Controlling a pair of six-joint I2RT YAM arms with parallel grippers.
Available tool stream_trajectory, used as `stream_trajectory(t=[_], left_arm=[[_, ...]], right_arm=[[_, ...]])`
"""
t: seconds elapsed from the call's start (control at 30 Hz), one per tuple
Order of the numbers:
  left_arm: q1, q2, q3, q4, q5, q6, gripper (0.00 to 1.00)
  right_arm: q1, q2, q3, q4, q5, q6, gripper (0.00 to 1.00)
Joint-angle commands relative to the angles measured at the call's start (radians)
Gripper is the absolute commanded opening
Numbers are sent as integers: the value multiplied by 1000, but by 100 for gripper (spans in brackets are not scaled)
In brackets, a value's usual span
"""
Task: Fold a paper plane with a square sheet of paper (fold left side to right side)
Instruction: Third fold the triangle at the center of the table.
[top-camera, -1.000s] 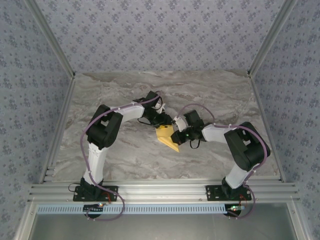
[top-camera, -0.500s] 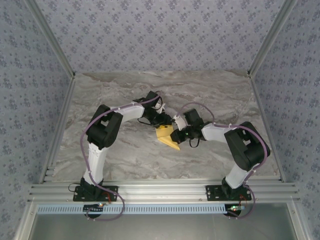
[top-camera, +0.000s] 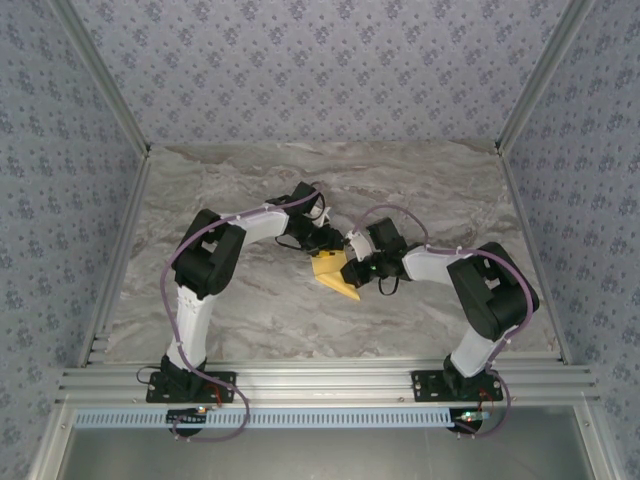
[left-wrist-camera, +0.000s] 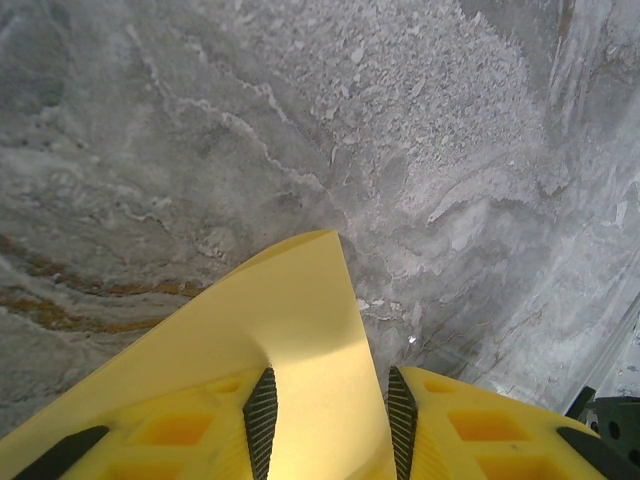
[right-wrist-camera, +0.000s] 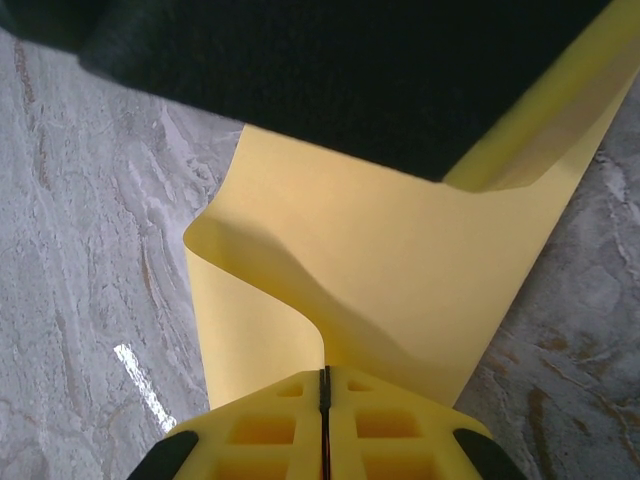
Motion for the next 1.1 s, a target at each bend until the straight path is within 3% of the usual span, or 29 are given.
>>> stream_trajectory(t=[0.0, 0.4, 0.77, 0.97, 1.07], left_arm=[[-11, 43, 8, -42, -10, 15, 38], [-11, 29, 8, -42, -10, 13, 40], [28, -90, 47, -119, -52, 45, 44], [67, -229, -63, -109, -88, 47, 43], [64, -298, -158, -61, -74, 25, 38]], right_arm=[[-5, 21, -9, -13, 10, 15, 9], [5, 52, -18, -28, 36, 9, 9], [6, 59, -10, -65, 53, -9, 9], [8, 58, -2, -73, 54, -12, 9], [8, 59, -1, -76, 55, -15, 9]])
